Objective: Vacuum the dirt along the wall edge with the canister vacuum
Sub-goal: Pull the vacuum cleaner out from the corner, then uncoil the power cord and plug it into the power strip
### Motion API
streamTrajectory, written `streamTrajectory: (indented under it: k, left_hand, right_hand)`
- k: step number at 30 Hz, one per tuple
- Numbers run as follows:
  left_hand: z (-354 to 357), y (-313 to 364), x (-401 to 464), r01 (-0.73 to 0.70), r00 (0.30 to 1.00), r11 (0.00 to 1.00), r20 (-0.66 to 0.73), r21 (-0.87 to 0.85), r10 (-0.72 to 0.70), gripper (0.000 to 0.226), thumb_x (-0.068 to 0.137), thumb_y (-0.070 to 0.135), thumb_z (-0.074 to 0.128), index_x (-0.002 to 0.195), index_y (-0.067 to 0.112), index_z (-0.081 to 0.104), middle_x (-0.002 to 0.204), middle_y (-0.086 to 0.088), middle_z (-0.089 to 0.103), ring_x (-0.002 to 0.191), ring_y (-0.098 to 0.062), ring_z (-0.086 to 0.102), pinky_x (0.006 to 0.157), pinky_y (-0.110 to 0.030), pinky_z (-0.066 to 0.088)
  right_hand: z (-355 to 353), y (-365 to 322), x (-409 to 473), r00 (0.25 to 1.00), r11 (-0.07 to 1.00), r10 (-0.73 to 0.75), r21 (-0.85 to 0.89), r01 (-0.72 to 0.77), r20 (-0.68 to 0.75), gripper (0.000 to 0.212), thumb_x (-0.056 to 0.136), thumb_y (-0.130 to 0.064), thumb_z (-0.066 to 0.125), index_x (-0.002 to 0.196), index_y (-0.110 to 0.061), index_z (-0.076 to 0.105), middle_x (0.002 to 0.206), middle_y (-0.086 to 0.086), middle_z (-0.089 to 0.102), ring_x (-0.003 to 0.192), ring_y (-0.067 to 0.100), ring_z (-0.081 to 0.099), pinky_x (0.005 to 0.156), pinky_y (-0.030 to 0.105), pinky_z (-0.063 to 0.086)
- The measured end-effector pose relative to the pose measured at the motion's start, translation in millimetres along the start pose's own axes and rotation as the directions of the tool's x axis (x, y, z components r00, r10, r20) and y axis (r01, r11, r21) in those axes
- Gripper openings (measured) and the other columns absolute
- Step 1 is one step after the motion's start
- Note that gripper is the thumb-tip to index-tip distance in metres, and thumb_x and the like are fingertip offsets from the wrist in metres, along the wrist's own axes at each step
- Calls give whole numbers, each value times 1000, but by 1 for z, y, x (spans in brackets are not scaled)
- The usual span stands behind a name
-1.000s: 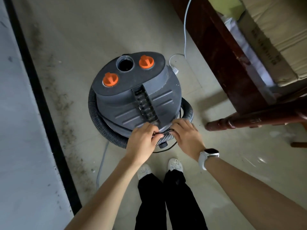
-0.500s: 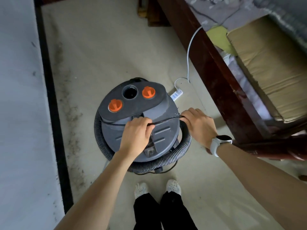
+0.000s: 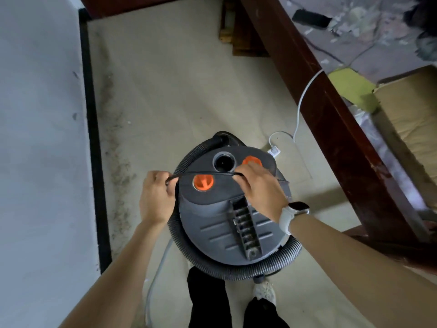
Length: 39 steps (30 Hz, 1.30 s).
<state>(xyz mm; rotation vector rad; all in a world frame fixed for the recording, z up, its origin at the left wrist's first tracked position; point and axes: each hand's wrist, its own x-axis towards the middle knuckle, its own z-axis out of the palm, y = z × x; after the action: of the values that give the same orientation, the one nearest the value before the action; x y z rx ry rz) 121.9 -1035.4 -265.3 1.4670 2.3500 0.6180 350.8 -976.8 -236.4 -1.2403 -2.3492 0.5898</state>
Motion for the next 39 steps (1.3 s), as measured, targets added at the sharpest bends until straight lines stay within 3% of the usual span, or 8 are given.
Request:
streamTrajectory:
  k: [5,9,14,20,28,32,36,39]
  left_hand:
    - [-6,-30,49,-93,985,988,154,120,74,25,97,19,48,94,-3,59,91,-23,61,85,-40,57,67,-46,44]
    - [1,-24,95,-94,961,994,255,-59,106,21,96,11,45,89,-5,57,78,-25,65,76,-41,61,69,-47,48]
    - [14,13,134,-75,955,948,250,-309,157,21,96,6,45,84,-4,59,77,-20,64,71,-32,65,71,-44,53]
    - [23,52,148,-249,932,912,177,-325,317,20,97,10,49,95,-5,60,89,-20,65,80,-36,62,75,-43,46]
    - [6,127,162,-471,841,776,51,-419,538,17,89,9,63,102,-2,63,103,-12,63,88,-22,63,73,-18,43]
    - [-4,134,126,-517,821,773,41,-367,569,15,83,11,70,93,1,66,91,-9,65,83,-31,59,71,-25,40]
    - [-9,139,85,-600,769,753,65,-270,636,11,77,12,76,82,4,70,76,-6,65,83,-29,55,68,-20,35]
    - [-8,145,62,-551,780,764,119,-336,615,9,85,12,69,89,3,69,85,-7,67,83,-27,61,72,-29,44]
  right_hand:
    - [17,-25,49,989,994,105,1,-105,-101,12,88,-3,59,90,6,67,81,19,63,69,36,61,62,40,51]
    - [22,-21,76,929,947,310,-14,-320,-200,19,94,-10,53,100,4,64,94,20,62,84,38,57,76,42,44]
    - [13,-10,85,848,886,455,41,-462,-271,18,95,-10,52,103,2,63,96,18,59,83,38,55,72,39,42]
    - [-8,17,62,780,803,578,-1,-596,-241,23,97,-15,48,110,0,61,102,18,56,86,39,54,77,45,43]
    - [-40,38,39,665,763,611,97,-639,-430,22,98,-13,45,106,2,60,96,16,55,81,31,53,67,26,33]
    - [-48,38,8,628,728,664,160,-666,-406,21,98,-13,46,104,0,60,92,9,53,82,28,53,68,23,31]
    - [-71,45,-31,618,704,674,101,-703,-405,19,96,-12,51,101,2,62,92,14,56,87,33,53,74,30,36]
    - [-92,53,-41,670,722,596,-71,-689,-442,17,92,-9,58,97,4,66,92,22,57,84,41,52,72,44,44]
